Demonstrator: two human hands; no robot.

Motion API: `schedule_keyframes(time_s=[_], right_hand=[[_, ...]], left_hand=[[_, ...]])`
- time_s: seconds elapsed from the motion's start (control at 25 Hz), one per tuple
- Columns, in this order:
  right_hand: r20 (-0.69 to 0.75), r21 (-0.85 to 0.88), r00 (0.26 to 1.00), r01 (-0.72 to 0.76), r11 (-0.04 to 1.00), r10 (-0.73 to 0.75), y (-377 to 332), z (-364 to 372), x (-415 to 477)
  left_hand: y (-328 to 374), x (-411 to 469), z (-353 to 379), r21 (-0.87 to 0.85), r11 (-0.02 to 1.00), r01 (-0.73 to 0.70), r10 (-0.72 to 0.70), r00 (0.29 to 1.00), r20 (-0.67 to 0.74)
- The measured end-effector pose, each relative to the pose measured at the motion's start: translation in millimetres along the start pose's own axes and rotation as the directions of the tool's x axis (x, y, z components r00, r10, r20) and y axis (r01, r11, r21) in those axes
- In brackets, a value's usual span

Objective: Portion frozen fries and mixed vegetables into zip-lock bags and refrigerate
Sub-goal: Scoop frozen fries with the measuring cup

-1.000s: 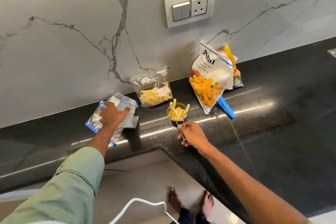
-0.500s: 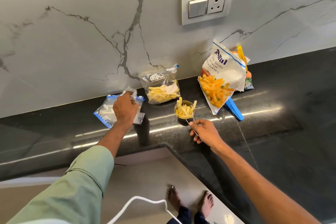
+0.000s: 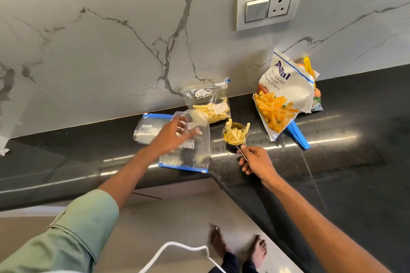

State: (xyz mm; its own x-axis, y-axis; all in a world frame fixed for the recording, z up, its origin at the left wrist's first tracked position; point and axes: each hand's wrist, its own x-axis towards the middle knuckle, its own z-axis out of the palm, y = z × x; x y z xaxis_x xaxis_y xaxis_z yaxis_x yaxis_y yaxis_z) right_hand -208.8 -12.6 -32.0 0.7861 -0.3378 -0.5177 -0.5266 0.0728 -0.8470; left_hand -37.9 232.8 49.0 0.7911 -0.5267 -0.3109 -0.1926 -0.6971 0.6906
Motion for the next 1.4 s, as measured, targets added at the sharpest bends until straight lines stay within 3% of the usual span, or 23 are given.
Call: schedule_keyframes(time_s=[0.08, 0.16, 0.24, 0.4, 0.52, 0.68, 0.8, 0.88, 0.96, 1.04, 1.12, 1.24, 1.32, 1.4], right_hand=[[-0.02, 0.012, 1.0, 0.002, 1.0, -0.002, 3, 2, -1], [-0.04, 0.035, 0.999, 0.0, 0.999, 0.002, 5, 3, -1], [-0.059, 0.05, 0.998, -0.007, 0.999, 0.01, 4, 6, 0], [-0.072, 0.03, 0.997, -0.01, 1.0, 0.012, 0, 9, 3], [-0.075, 0.007, 0.997, -0.01, 1.0, 0.011, -1, 10, 3], [-0.086, 0.009, 0.996, -0.012, 1.0, 0.013, -1, 10, 3], [-0.097, -0.022, 0.994, -0.042, 0.999, 0.04, -3, 10, 2], [-0.217, -0.132, 0.975, -0.081, 0.988, 0.051, -6, 12, -3], [-0.405, -0.29, 0.909, -0.03, 0.956, -0.094, -11, 15, -13], [-0.489, -0.372, 0.801, 0.167, 0.913, -0.345, -23, 21, -27], [-0.391, -0.233, 0.816, 0.359, 0.904, -0.425, -41, 29, -40], [-0.093, 0.052, 0.894, 0.444, 0.894, -0.439, -57, 38, -50], [-0.073, 0.032, 0.882, 0.468, 0.883, -0.465, -58, 33, -48], [-0.134, -0.103, 0.879, 0.446, 0.889, -0.457, -56, 24, -43]], left_hand=[[-29, -22, 28, 0.46, 0.861, -0.215, 0.171, 0.976, 0.136], [-63, -35, 53, 0.611, 0.677, -0.409, 0.255, 0.91, 0.327], [-86, -39, 64, 0.647, 0.606, -0.464, 0.276, 0.885, 0.376], [-90, -41, 55, 0.568, 0.676, -0.47, 0.333, 0.882, 0.334], [-90, -40, 55, 0.581, 0.666, -0.468, 0.374, 0.883, 0.282], [-87, -41, 57, 0.316, 0.924, -0.217, 0.19, 0.975, 0.113], [-66, -42, 67, 0.099, 0.988, -0.119, 0.121, 0.993, -0.014], [-38, -42, 73, -0.095, 0.99, -0.108, 0.089, 0.98, -0.178], [-6, -38, 78, -0.317, 0.942, -0.106, 0.017, 0.962, -0.272], [28, -33, 84, -0.462, 0.882, -0.094, -0.027, 0.968, -0.25], [58, -28, 91, -0.583, 0.808, -0.083, -0.055, 0.975, -0.216], [92, -20, 95, -0.824, 0.566, 0.008, -0.173, 0.979, -0.109], [100, -15, 94, -0.888, 0.461, 0.01, -0.202, 0.975, -0.094], [99, -13, 94, -0.866, 0.497, -0.044, -0.207, 0.964, -0.168]])
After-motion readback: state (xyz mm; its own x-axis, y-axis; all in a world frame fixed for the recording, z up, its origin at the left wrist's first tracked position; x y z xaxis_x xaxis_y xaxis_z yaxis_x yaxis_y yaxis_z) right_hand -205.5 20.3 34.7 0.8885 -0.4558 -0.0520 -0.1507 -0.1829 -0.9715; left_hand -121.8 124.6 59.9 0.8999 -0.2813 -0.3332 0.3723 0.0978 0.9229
